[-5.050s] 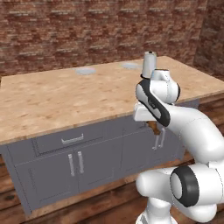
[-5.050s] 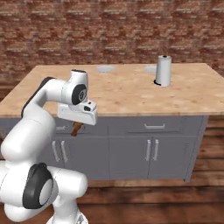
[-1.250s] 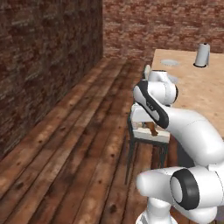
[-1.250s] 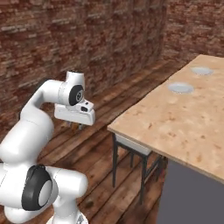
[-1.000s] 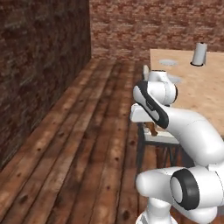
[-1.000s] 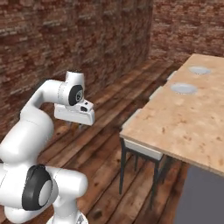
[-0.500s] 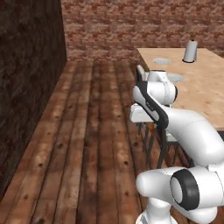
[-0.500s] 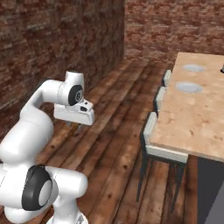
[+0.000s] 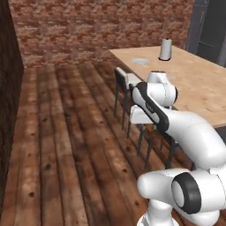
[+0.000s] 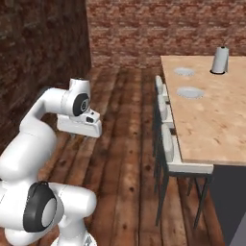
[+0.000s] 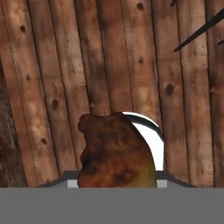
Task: Take the chicken drumsticks from the pan and place one on each plate on the dining counter.
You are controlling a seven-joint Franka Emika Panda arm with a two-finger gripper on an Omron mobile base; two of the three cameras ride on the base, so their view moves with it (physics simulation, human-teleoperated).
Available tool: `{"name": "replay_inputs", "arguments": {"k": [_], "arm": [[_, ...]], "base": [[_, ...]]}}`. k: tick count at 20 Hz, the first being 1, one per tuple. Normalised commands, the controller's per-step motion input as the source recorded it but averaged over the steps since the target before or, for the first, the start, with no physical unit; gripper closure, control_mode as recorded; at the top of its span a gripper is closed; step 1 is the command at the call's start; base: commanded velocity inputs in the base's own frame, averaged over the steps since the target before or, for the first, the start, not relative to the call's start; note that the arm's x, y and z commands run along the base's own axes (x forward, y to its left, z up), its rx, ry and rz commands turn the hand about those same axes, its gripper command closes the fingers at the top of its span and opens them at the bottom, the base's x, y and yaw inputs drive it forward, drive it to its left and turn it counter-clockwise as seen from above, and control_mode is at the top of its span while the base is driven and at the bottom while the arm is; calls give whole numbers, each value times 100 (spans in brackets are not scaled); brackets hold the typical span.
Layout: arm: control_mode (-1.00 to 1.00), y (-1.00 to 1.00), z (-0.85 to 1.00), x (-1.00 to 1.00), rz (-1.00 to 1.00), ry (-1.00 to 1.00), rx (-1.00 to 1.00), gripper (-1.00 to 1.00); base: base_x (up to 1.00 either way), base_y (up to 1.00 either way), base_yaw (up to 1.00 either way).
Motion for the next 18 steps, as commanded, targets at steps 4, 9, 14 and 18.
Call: {"name": "replay_inputs", "arguments": {"k": [4,9,14,18], "arm": [[100,0,0,0,0,0,0,100],[100,0,0,0,0,0,0,100],[100,0,0,0,0,0,0,100],[100,0,0,0,0,0,0,100]], "base": [[64,63,-60],[69,55,-69],[68,55,-69],[58,65,-60]]}}
